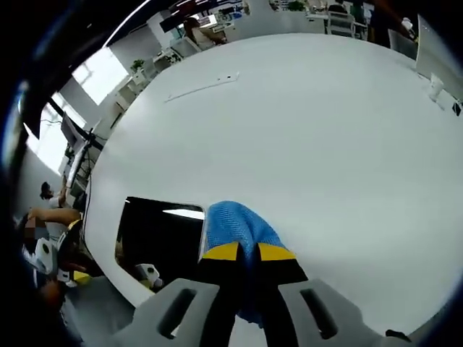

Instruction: Wipe the mirror surface with the cleaning cloth until all visible marks leave the cleaned area.

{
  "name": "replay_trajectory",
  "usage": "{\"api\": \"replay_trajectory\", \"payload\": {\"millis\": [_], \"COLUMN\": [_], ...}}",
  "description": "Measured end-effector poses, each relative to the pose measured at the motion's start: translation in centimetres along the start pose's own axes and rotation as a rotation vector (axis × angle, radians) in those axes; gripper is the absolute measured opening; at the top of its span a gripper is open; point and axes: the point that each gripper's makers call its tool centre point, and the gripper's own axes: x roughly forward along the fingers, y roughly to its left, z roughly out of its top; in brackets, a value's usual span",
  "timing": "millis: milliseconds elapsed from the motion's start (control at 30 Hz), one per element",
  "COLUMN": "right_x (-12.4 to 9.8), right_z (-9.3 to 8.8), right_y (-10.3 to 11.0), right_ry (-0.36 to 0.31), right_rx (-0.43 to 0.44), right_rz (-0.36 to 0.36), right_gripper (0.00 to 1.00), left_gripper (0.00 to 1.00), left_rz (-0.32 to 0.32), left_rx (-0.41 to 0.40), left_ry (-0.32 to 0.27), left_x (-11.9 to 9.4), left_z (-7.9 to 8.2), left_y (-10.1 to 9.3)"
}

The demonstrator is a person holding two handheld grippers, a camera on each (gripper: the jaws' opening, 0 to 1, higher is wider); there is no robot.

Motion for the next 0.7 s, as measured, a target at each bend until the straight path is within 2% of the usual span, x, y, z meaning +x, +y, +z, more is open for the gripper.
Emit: {"api": "replay_trajectory", "payload": {"millis": [267,367,400,467,533,700], "right_x": [1.5,1.8,1.9,1.9,1.9,1.8], "right_z": [-1.9,-2.2,-2.2,-2.0,-1.5,-2.0], "right_y": [-0.3,-0.6,-0.4,-0.5,-0.8,-0.3], "right_ry": [0.017,0.010,0.006,0.000,-0.028,-0.041], "right_rx": [0.009,-0.069,-0.101,-0.128,-0.199,-0.251], "right_rz": [-0.025,-0.041,-0.023,-0.034,-0.054,-0.061], "right_gripper": [0.03,0.04,0.04,0.04,0.04,0.08], "left_gripper": [0.99,0.99,0.99,0.99,0.99,0.99], "left_rz": [-0.004,-0.002,-0.001,0.000,0.000,0.005], "left_rx": [0.003,0.002,0.002,0.001,0.001,-0.003], "left_ry": [0.006,0.007,0.007,0.009,0.012,0.014], "left_x": [0.1,0.1,0.1,0.1,0.1,0.1], "left_z": [-0.1,-0.1,-0.1,-0.2,-0.2,-0.3], "left_y": [-0.1,0.0,0.0,0.0,0.0,0.1]}}
